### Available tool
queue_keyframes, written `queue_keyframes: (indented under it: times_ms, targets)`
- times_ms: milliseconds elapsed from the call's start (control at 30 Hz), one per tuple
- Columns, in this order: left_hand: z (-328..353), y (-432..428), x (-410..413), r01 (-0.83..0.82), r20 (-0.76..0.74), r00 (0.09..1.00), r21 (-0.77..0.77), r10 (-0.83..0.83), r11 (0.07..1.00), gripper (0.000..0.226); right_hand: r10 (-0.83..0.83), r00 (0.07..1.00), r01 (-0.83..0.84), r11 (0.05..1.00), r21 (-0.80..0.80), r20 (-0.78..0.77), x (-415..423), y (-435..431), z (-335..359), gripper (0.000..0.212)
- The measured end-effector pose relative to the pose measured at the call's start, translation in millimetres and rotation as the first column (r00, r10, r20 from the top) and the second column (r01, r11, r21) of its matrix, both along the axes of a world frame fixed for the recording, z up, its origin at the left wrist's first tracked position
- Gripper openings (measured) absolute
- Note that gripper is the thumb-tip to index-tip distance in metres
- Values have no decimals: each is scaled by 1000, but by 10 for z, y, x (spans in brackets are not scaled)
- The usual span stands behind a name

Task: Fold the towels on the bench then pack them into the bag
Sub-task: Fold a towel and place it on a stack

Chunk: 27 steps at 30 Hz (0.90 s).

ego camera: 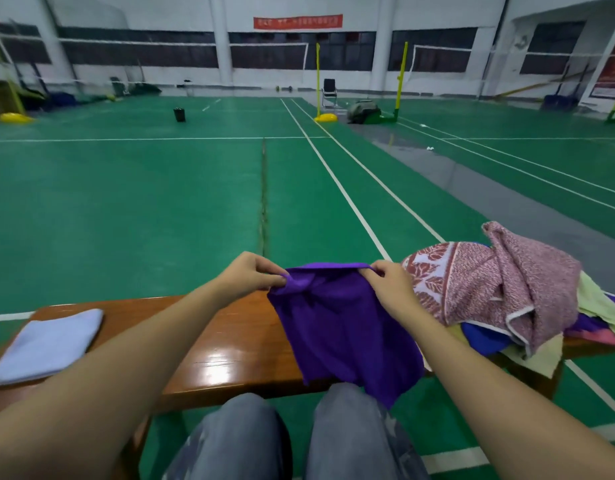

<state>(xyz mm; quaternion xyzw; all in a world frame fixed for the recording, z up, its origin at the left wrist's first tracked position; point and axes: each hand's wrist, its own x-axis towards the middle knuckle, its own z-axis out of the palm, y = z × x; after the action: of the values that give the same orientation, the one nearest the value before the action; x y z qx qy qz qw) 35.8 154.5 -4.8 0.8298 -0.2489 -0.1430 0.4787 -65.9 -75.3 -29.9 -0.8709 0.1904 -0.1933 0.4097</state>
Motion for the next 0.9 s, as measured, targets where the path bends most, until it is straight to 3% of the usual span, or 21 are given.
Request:
queue_keyframes:
  times_ms: [133,300,533,633,900]
  targets:
    - [209,416,-6,10,7,1000,94,-11,996,32,51,999,-51,998,-34,12,138,245,193,30]
    - [362,664,-10,-201,175,962,-80,212,976,15,150,989,-150,988,-47,-8,219,509,380,34]
    - [375,916,64,-328,192,908,-226,372,917,29,355,926,-352,935,47,-125,131,567,387,13]
    - [356,1006,113,-336,145,913,-268,382,903,26,337,926,-331,941,63,-170,106,477,318,12]
    - [403,1235,197,-352,172,907,-191,385,916,25,199,972,-182,974,133,-126,58,274,290,25]
